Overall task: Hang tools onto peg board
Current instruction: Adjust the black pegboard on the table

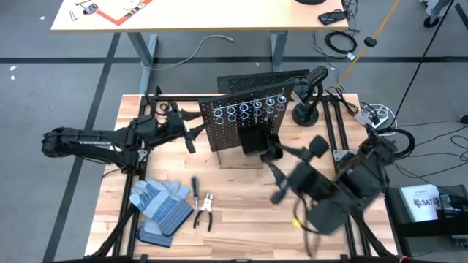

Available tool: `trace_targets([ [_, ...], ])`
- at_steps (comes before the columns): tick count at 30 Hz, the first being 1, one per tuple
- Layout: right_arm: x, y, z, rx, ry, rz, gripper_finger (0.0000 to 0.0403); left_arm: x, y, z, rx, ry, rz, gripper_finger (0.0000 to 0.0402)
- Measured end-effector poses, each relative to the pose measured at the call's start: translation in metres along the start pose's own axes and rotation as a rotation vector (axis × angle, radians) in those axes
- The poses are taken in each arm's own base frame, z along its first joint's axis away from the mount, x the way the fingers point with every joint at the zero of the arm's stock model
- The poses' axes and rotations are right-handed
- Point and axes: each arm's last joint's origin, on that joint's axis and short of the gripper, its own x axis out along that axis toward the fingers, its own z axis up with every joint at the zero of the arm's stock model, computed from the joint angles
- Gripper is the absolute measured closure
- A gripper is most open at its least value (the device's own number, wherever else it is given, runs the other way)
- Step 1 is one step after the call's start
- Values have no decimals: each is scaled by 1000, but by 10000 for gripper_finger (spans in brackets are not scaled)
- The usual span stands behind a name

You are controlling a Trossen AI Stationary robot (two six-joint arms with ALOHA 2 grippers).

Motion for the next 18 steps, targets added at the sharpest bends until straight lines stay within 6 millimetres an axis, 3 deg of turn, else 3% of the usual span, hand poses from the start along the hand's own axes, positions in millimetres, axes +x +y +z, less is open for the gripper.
trace_targets([
  [7, 49, -16, -6, 120, 58, -144, 236, -1, -1, 0, 1, 2, -30, 197],
  [18, 118, -47, -13, 181, 216, -133, 245, -15, 4, 8, -14, -25, -45, 196],
])
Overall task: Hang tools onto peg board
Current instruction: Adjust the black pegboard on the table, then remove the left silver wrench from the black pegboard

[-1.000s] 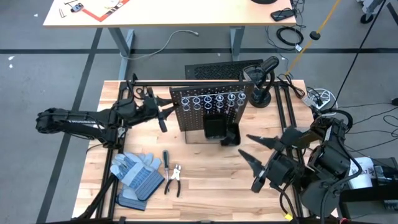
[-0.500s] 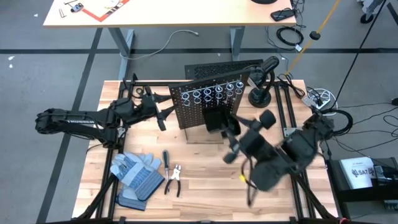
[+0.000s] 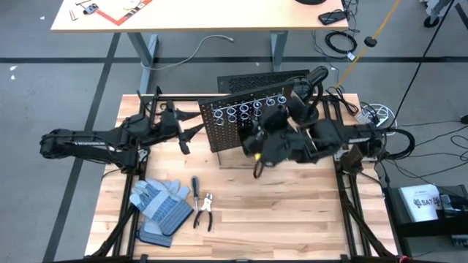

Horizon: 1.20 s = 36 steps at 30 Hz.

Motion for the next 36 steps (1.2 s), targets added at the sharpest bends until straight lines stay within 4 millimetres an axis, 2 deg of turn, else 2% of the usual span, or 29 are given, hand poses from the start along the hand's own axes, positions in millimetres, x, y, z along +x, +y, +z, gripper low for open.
trace_targets([
  [7, 24, -12, 4, 28, 48, -12, 245, -6, -1, -1, 9, 32, -25, 196],
  [16, 36, -21, 4, 32, 77, -35, 253, -8, -9, -2, 13, 46, -70, 196],
  [21, 41, -25, 2, 46, 112, -36, 292, -8, -10, -2, 12, 43, -74, 196],
  [30, 41, -27, 1, 33, 123, -39, 386, -8, -10, -2, 11, 42, -73, 196],
  [36, 38, -25, 1, 25, 118, -22, 396, -8, -10, -2, 11, 42, -73, 196],
])
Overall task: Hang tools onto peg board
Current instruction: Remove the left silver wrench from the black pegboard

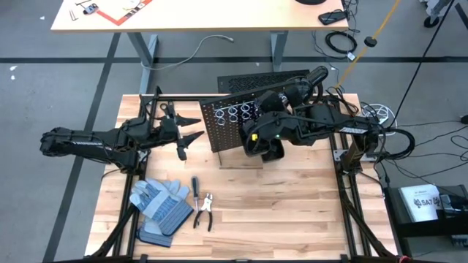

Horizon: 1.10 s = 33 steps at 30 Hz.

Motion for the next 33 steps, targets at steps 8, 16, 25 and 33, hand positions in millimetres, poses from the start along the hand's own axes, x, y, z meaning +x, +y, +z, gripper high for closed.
trace_targets([
  [8, -9, 10, 7, -22, -71, 60, 400, 0, 0, 0, -5, 1, -1, 196],
  [16, -14, 12, 12, -37, -125, 51, 401, 0, 0, -2, -19, 21, -8, 196],
  [25, -34, 2, 23, -48, -203, 45, 402, 0, -1, -3, -18, 30, -9, 196],
  [33, -58, -10, 39, -75, -304, 60, 403, 0, -1, -3, -40, 30, -10, 196],
])
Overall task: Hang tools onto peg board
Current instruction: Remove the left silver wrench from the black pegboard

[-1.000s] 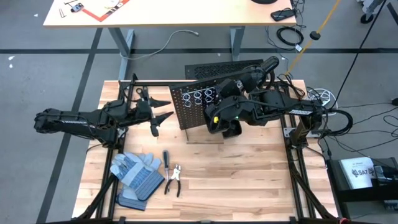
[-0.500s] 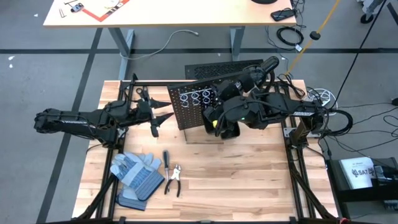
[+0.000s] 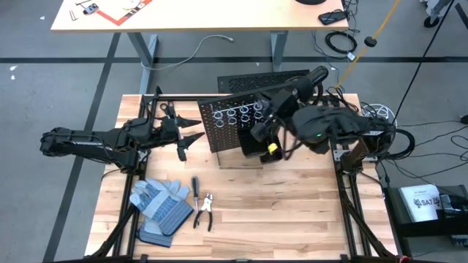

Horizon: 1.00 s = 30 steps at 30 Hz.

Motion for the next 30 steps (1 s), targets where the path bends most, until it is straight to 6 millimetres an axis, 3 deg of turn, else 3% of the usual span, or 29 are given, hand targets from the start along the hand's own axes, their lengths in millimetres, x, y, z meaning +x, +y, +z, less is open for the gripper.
trace_targets([
  [4, -13, -8, 11, -2, -49, 17, 403, 0, 0, 0, -5, 2, -1, 196],
  [9, -25, -3, 13, -25, -72, 83, 403, 0, 0, 0, -28, 1, -2, 196],
  [14, -46, 12, 9, -83, -78, 362, 403, 0, 0, -1, -28, 12, -2, 196],
  [23, -74, 65, -49, -254, 255, 630, 403, 0, 0, -2, -49, 18, -3, 196],
  [30, -74, 133, -113, -357, 585, 679, 403, 0, -1, -2, -105, 17, -26, 196],
])
